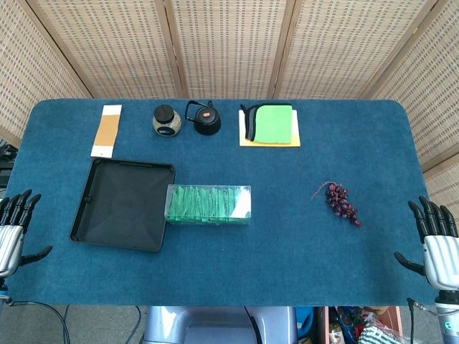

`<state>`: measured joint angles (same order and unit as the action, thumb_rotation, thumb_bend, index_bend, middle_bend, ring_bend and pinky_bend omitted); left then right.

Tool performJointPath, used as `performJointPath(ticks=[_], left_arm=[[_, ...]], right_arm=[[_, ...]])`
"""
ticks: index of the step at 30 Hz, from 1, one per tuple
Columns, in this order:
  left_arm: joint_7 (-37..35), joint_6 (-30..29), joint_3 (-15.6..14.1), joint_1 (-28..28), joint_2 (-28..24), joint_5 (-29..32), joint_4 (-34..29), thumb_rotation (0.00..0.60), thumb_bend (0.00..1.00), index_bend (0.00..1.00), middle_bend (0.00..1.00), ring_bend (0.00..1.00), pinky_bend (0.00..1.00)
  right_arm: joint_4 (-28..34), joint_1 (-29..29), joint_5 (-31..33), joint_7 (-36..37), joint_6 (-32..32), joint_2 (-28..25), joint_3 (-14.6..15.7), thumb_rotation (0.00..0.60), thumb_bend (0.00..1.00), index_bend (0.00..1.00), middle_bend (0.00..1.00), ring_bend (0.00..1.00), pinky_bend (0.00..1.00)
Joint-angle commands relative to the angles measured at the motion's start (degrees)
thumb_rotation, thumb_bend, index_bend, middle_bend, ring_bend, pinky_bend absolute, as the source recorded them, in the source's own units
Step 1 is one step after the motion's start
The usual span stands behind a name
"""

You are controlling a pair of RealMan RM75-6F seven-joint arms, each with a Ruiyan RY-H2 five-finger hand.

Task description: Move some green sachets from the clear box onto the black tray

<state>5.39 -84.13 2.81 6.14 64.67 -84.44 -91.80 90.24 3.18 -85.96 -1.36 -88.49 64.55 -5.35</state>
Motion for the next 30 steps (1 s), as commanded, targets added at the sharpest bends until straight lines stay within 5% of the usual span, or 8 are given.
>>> performJointPath(ticks=[1,11,21,30], left_arm=[[-0.02,-0.02,-0.01,0.0,0.0,-0.02,0.01,0.6,0.08,0.0,0.0,0.0,0.0],[-1.26,2.97,1.07,3.18,0.0,-1.44,-0.48,0.6,0.08,0.0,0.0,0.0,0.0],[-10.19,17.45,6.6,21.35,-0.87,-10.19,0.5,0.6,0.08,0.0,0.0,0.0,0.0],[-15.5,27.34,6.93,33.37,2.86,-14.06,1.48,0.6,0.08,0.0,0.0,0.0,0.0]], right_arm=[[0.0,-0.01,0.01,-0.01,0.03,-0.01,0.02,0.6,0.0,0.0,0.0,0.0,0.0],[0.04,0.09,0.43,-0.84,0.51,0.11,0.0,0.6,0.0,0.0,0.0,0.0,0.0],[0.09,1.06,4.47,-2.69,3.3,0.29,-1.37,0.6,0.0,0.0,0.0,0.0,0.0],[-1.42,1.79,7.97,-2.62,6.1,0.59,-2.19,0.6,0.0,0.0,0.0,0.0,0.0]])
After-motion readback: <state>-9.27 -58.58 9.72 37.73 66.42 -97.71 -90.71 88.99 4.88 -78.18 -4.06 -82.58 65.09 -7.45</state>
